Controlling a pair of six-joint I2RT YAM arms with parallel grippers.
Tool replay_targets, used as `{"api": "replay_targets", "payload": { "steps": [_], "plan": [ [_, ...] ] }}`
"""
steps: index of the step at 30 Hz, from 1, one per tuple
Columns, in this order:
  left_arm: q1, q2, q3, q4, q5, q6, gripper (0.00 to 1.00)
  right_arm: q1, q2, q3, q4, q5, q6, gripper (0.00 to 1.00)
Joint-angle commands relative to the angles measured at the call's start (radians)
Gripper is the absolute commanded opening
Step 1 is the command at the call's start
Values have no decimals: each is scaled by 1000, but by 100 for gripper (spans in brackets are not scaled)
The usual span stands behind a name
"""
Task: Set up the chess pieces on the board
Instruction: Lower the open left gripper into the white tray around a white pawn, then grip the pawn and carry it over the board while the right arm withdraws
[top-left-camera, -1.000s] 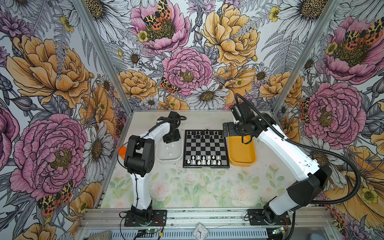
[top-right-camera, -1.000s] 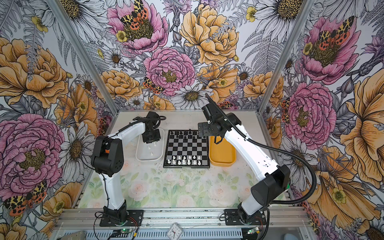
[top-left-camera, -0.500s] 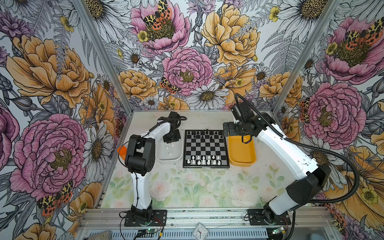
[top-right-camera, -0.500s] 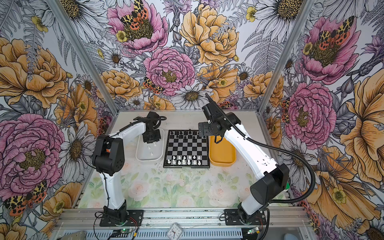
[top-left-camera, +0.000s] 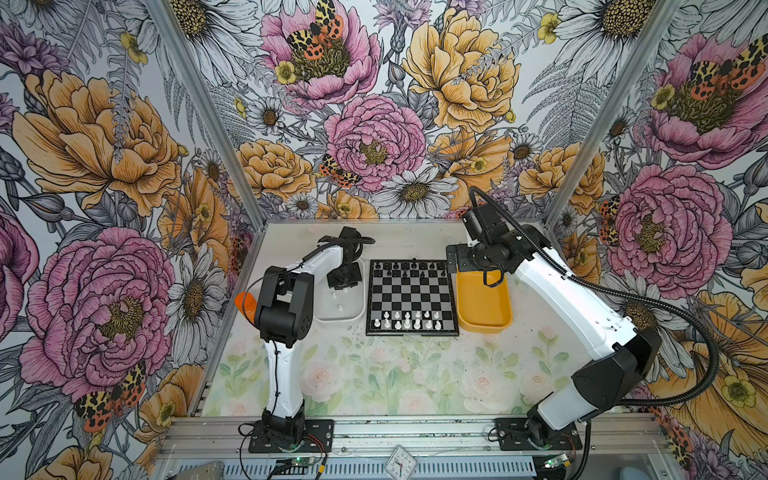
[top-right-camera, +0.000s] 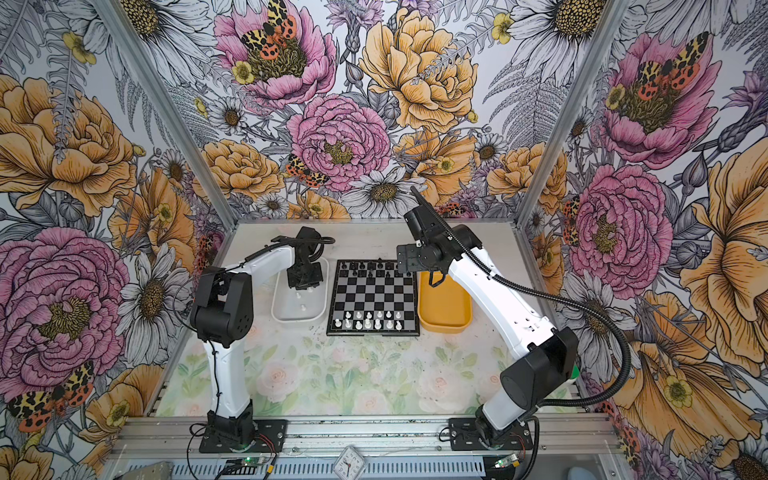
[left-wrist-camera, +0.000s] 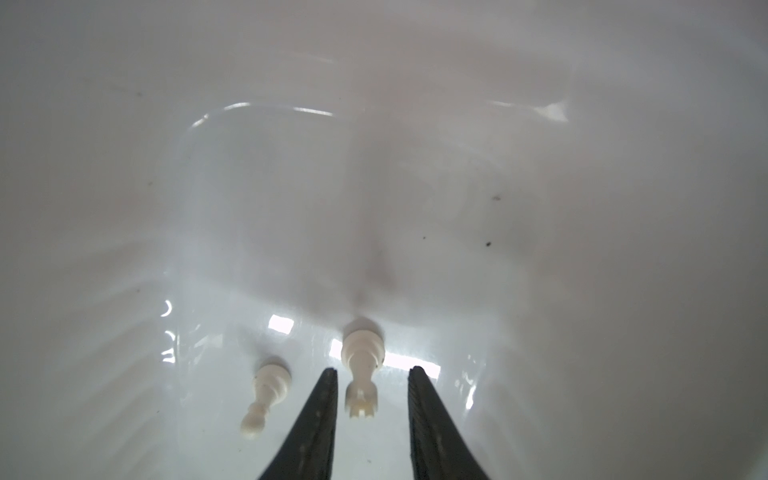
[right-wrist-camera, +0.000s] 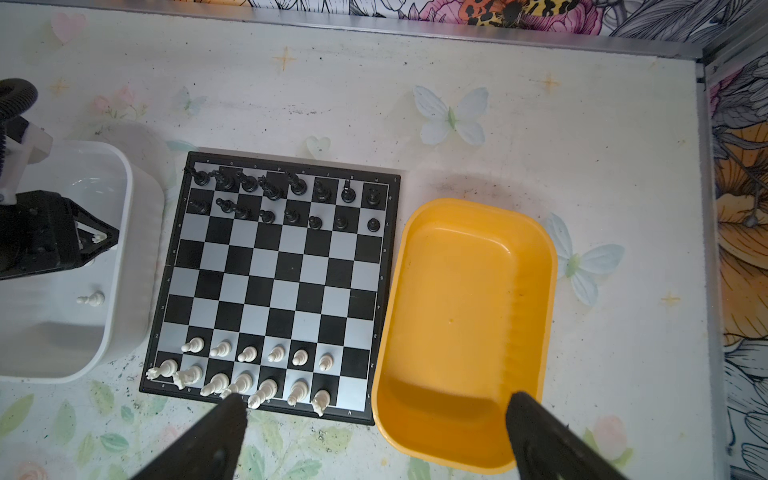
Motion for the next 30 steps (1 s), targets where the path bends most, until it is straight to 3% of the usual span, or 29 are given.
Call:
{"api": "replay_targets", "payload": {
  "steps": [1,9,18,30],
  "plan": [
    [8,4,-2,17,5,18,28,-5,-11,12,12,15,-2,100],
    [8,-3,-7,17,1,19,18,-5,-14,6,11,17,-3,100],
    [5,-47,-1,10,18,16,13,-7,-32,-2,11,17,-6,100],
    [-83,-124,185,-149,-17,14,14,-7,-116,-69,10,18,-5,100]
  ]
}}
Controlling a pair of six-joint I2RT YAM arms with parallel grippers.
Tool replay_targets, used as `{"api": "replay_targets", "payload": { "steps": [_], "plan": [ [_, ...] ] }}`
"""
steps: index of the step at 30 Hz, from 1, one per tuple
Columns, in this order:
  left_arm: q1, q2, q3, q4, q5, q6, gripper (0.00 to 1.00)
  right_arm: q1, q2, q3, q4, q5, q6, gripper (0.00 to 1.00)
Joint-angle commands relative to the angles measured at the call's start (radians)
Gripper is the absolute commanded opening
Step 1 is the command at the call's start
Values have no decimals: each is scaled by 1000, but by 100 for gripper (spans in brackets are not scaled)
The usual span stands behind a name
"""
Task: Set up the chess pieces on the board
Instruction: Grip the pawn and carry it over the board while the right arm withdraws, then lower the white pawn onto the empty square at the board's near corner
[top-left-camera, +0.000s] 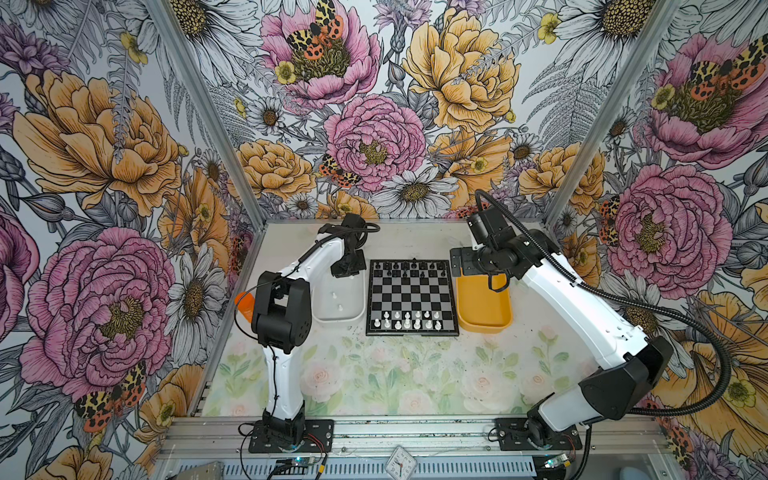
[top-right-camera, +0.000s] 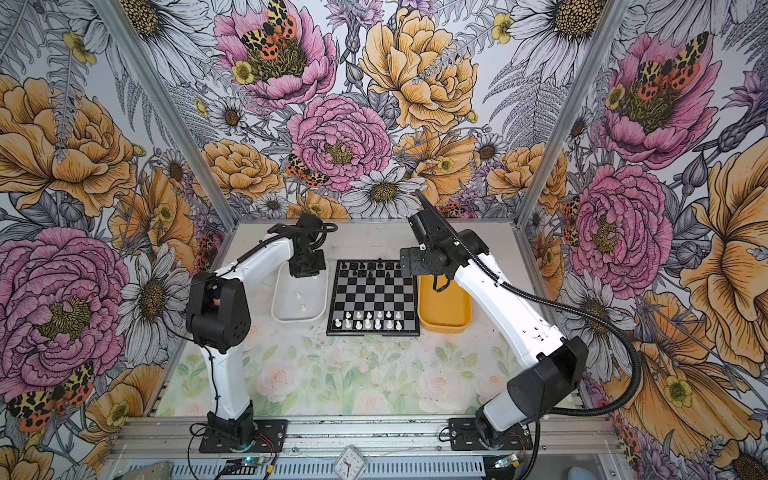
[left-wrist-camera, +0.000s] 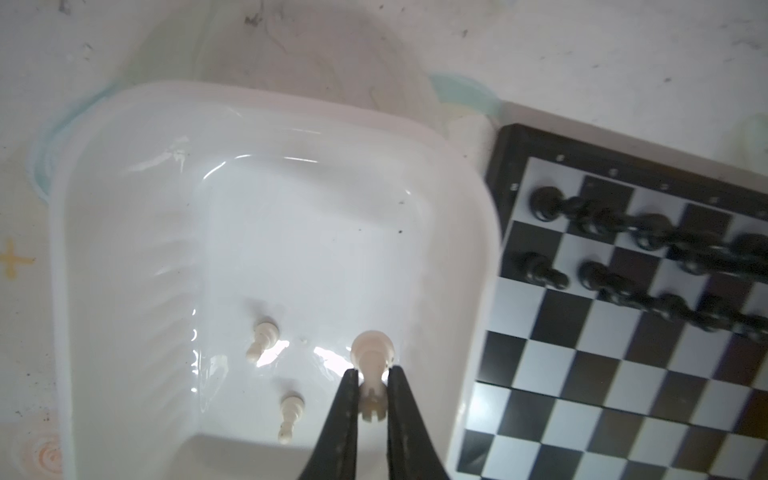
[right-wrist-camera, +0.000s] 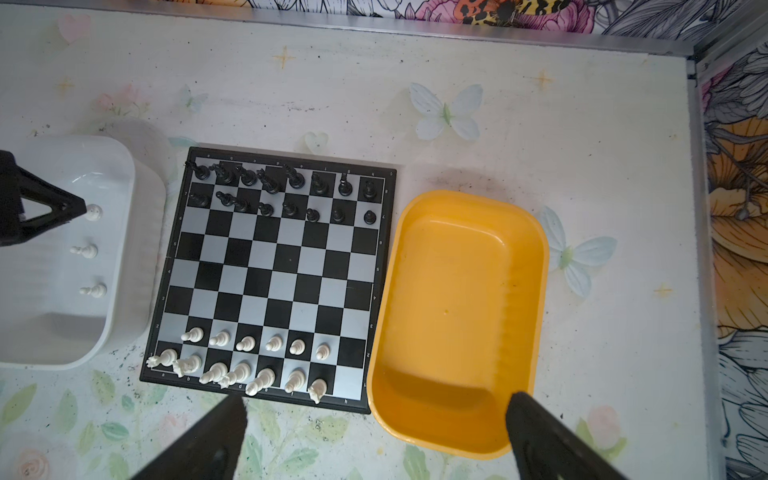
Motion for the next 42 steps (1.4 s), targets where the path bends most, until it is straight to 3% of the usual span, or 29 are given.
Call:
{"api": "replay_targets", "payload": {
  "steps": [1,14,28,33,42],
  "plan": [
    [-50,-64,66,-61,-23,5,14,-7,-64,-26,10,18,-4,100],
    [-323,-89,193,-128,-37,-92,16,-8,-311,-160,-86,60,6,100],
    [-654,24,255,-129,-88,-230,15,-10,-614,-264,-305,98,47,100],
    [-723,103,318,-129,-87,-256,15,-10,-675,-270,-359,105,53,100],
    [-753,191,341,-128,-87,-273,14,-10,-736,-271,-414,123,53,100]
  ]
}}
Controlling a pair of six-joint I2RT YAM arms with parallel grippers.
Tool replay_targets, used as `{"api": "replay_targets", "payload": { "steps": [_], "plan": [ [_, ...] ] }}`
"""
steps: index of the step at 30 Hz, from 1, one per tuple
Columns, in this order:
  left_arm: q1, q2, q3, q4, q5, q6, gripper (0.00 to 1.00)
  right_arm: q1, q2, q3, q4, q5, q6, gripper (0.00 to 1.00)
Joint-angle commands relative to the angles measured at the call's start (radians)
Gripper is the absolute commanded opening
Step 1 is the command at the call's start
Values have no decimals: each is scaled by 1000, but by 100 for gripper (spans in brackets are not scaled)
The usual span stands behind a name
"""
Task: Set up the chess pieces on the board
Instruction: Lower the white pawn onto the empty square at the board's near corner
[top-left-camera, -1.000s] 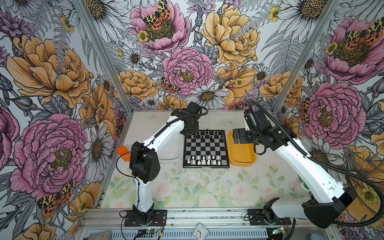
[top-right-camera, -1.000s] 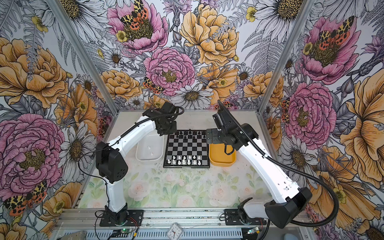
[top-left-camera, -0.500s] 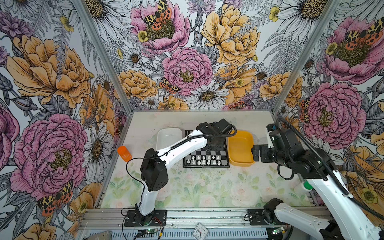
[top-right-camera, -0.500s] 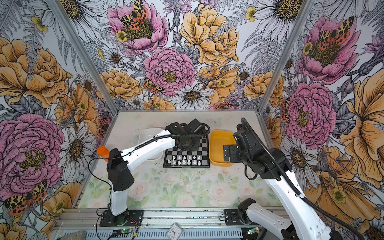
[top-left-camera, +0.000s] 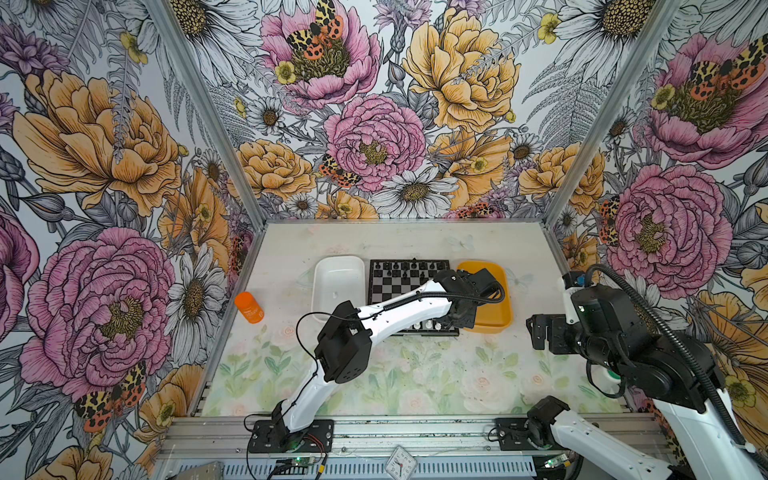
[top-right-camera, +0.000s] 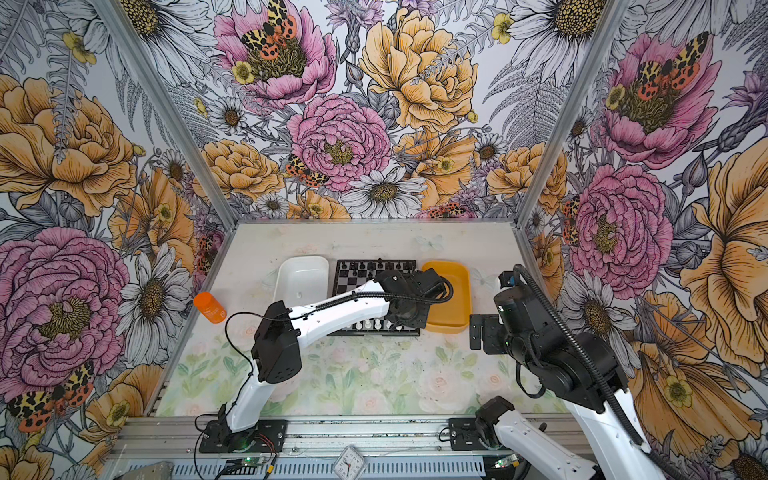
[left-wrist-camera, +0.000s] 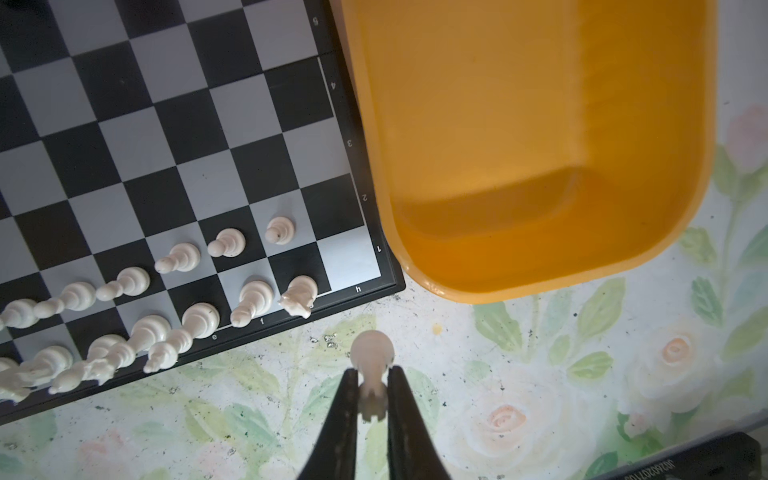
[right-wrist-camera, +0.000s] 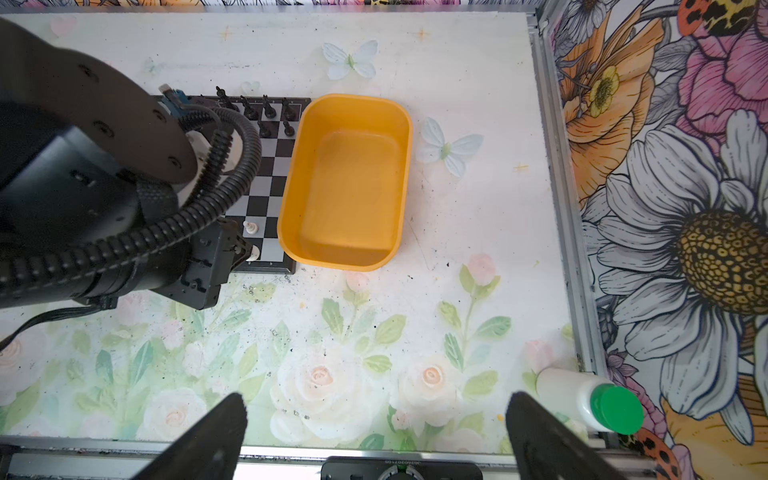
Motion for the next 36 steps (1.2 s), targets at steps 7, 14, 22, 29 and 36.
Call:
{"api": "replay_targets", "payload": {
  "steps": [7,14,22,29,36],
  "plan": [
    [-4,72,39,0,-28,-18,14,-10,-18,-11,-34,37,14,100],
    [14,102,25,1,-26,-14,15,-10,-18,11,-42,58,27,100],
    [35,123,35,2,-21,11,15,-10,-23,10,-53,69,46,100],
    [42,145,51,3,-18,20,14,-10,-25,8,-60,67,58,100],
    [44,165,80,3,0,31,15,-10,-28,8,-67,71,65,100]
  ]
}}
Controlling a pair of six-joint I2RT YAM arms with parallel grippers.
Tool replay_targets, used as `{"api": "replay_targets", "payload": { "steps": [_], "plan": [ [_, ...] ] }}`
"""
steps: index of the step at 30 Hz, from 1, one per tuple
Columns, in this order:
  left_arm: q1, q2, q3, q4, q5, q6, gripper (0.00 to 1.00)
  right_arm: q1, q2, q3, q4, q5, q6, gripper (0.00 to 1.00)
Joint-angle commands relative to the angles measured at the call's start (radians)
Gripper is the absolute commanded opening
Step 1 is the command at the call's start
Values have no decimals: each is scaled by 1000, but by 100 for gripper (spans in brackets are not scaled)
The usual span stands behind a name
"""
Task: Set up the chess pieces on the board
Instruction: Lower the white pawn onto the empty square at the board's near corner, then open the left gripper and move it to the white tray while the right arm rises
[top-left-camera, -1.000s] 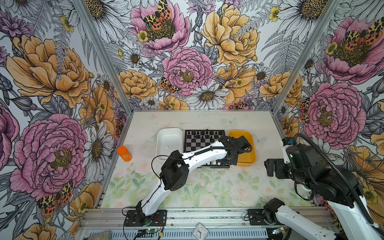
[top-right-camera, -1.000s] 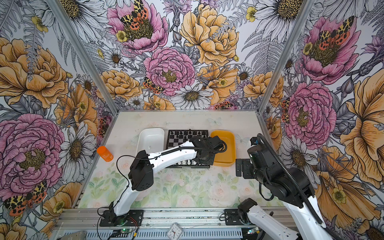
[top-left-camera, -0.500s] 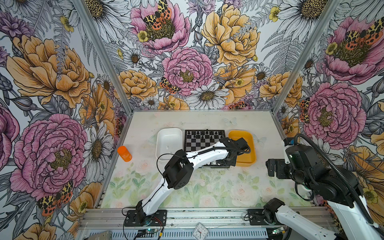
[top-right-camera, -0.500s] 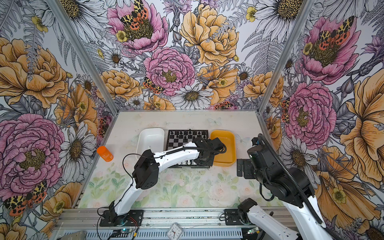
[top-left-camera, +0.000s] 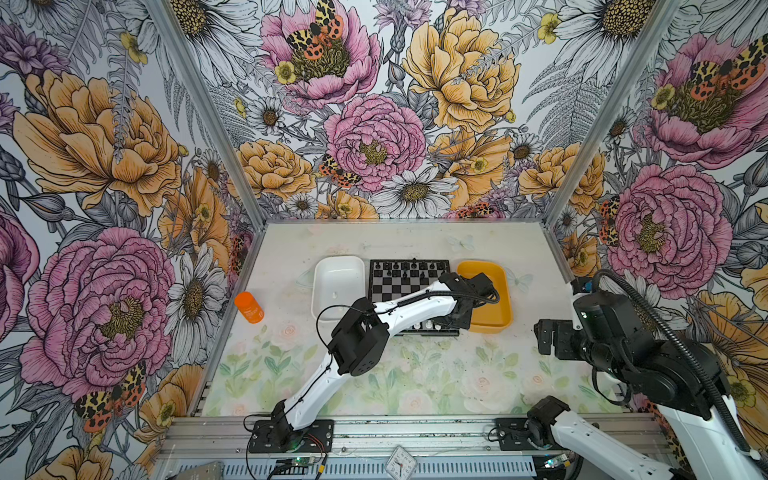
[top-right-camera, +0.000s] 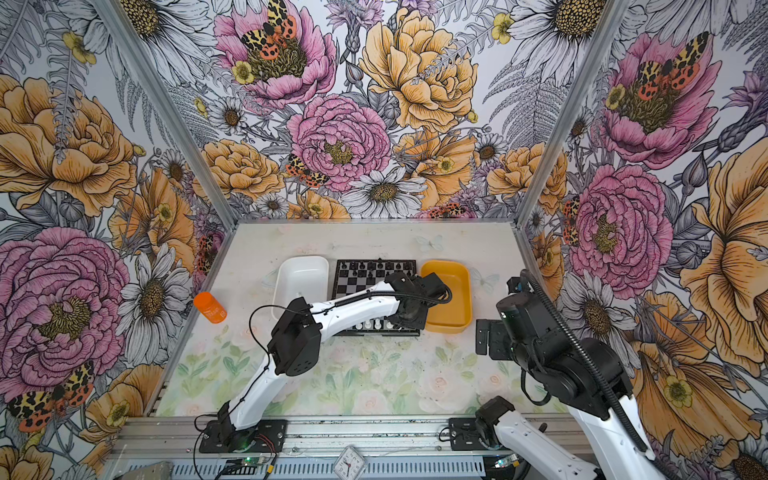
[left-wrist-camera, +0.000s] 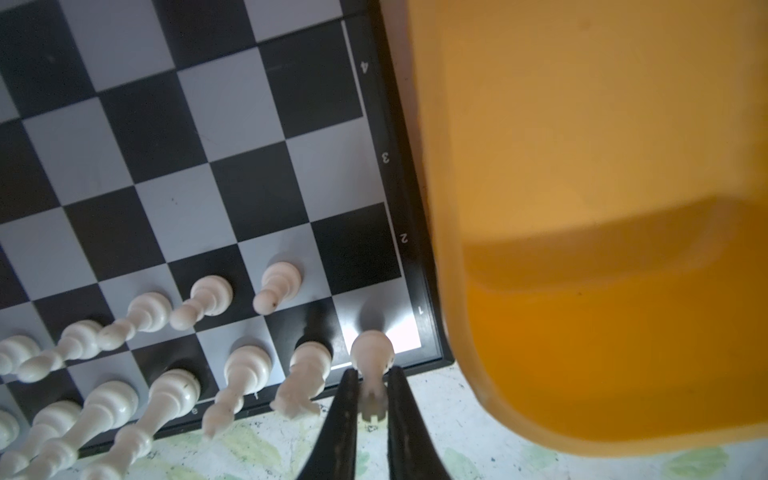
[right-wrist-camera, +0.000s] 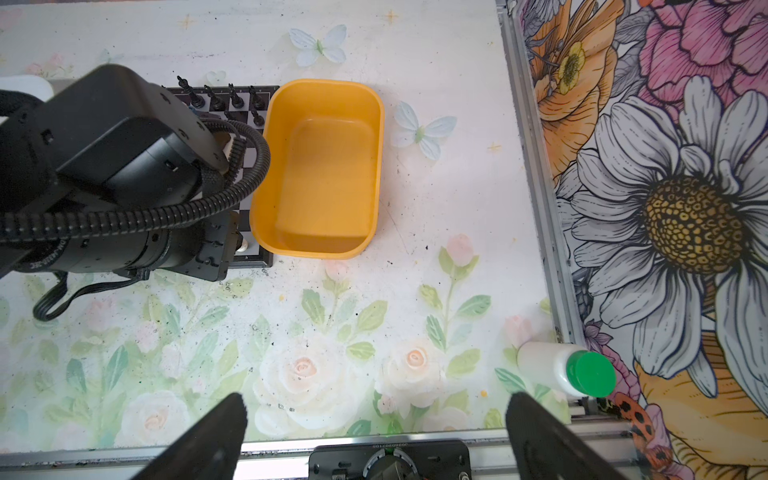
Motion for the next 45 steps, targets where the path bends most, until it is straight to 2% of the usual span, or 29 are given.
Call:
{"api": "replay_targets", "payload": {
  "steps": [1,7,16,24,26,31,35,39,42,45],
  "plan": [
    [9,24,30,2,2,21,15,-10,-7,14,-7,24,14,100],
    [15,35,40,1,13,28,16,-10,-1,18,-6,31,11,100],
    [20,24,74,0,13,39,39,-10,8,17,-3,38,5,100],
    [70,-115,90,-8,-29,44,39,-10,40,22,37,35,-16,100],
    [95,-174,72,-14,-79,43,41,-10,63,26,66,23,-27,100],
    [183,-372,-51,-37,-173,43,45,-10,142,26,182,-42,-54,100],
    [312,-561,-283,-37,-224,31,45,-8,242,28,298,-107,-76,100],
    [464,-681,-500,-30,-209,28,46,0,367,61,403,-168,-83,100],
    [553,-715,-590,-5,-178,61,45,11,469,109,458,-200,-84,100],
    [632,-718,-655,46,-142,99,38,29,577,181,488,-209,-90,100]
  ]
}}
